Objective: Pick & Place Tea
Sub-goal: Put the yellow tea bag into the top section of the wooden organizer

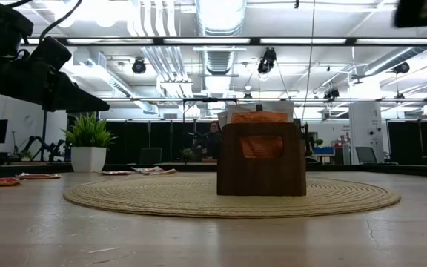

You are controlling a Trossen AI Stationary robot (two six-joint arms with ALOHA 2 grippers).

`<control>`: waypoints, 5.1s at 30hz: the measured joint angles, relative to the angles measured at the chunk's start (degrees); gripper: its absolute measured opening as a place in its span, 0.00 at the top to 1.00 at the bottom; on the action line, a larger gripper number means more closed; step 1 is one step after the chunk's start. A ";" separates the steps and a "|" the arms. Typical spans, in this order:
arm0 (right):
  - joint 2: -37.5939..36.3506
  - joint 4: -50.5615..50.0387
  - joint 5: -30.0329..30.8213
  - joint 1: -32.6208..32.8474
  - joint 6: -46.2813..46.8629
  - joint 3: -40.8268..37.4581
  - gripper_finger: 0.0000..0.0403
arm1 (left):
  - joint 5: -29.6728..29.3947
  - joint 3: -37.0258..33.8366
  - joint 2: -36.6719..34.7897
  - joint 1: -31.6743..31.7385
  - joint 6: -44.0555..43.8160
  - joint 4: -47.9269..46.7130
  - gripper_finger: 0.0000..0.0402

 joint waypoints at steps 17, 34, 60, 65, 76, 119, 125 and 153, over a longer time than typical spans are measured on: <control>1.09 0.38 0.19 23.27 30.32 -2.00 0.91 | 0.00 0.00 0.00 -0.01 -0.01 0.00 0.50; 1.01 18.77 -3.05 27.93 36.20 -21.55 0.37 | 0.00 0.00 0.00 0.01 -0.01 0.00 0.50; 4.95 23.37 -3.45 28.34 39.11 -33.91 0.52 | 0.00 0.00 0.02 0.01 0.00 0.00 0.50; 5.00 21.09 -0.66 28.44 43.78 -33.75 0.76 | 0.00 0.00 0.02 0.00 0.00 0.00 0.50; 5.75 9.38 26.18 23.95 37.11 -25.02 0.97 | 0.00 0.01 0.00 0.00 -0.01 0.01 0.50; 19.92 30.39 36.51 -21.28 -10.69 -7.11 0.97 | 0.19 0.00 0.40 0.00 0.00 0.03 0.50; 25.84 26.79 36.54 -23.67 -10.31 -1.65 0.97 | 0.20 0.00 0.68 0.01 0.00 0.02 0.50; 27.34 12.44 33.20 -25.32 -16.69 11.10 0.59 | -0.02 0.02 1.09 0.01 0.00 0.02 0.50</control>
